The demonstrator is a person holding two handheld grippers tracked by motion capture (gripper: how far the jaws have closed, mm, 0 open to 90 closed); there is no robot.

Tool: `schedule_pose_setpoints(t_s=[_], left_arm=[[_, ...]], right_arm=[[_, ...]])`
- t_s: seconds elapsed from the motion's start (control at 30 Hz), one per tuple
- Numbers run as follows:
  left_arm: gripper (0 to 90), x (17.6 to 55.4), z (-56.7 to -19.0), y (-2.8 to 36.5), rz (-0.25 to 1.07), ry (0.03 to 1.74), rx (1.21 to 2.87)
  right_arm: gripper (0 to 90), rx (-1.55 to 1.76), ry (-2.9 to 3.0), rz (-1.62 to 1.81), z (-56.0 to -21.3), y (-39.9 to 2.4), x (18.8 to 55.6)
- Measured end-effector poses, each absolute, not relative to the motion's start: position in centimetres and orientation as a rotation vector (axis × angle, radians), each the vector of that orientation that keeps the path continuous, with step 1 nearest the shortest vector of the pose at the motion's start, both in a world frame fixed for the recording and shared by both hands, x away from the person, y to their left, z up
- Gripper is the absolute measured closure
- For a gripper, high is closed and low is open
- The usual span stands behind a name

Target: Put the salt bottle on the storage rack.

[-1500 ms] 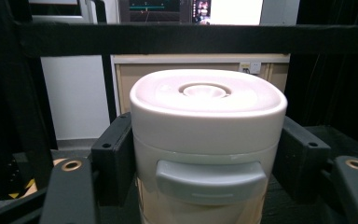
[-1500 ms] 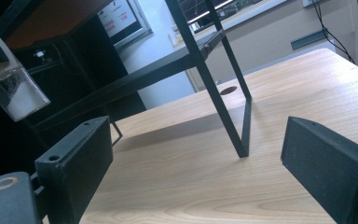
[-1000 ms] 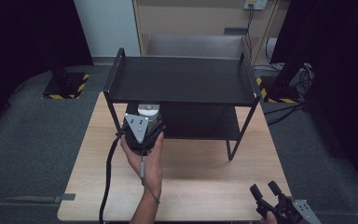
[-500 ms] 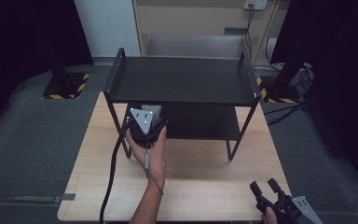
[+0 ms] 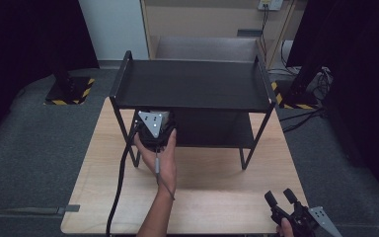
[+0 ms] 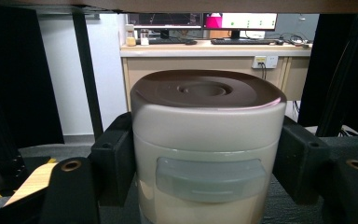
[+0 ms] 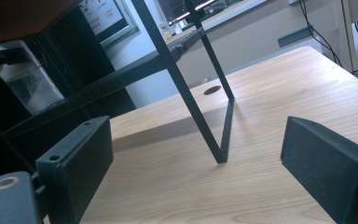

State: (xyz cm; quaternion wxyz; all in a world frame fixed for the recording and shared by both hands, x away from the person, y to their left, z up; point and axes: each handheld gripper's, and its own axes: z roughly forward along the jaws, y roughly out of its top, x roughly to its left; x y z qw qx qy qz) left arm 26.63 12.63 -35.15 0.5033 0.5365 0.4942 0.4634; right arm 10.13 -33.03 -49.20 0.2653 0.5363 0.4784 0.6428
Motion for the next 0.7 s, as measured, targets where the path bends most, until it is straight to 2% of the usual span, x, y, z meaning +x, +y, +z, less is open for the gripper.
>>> schedule_pose_setpoints(t_s=[0.43,0.53,0.7], left_arm=[[28.8,26.56,-35.25,12.73,1.131,1.178,1.305],[21.5,26.53,-35.23,12.83,1.13,1.177,1.309],[15.3,26.47,-35.35,13.29,1.109,1.161,1.333]], right_arm=[[9.4,1.448,1.294,1.739,-49.28,-33.15,9.96],[9.3,1.445,1.298,1.743,-49.3,-33.14,10.01],[8.9,1.443,1.303,1.751,-49.27,-33.12,10.07]])
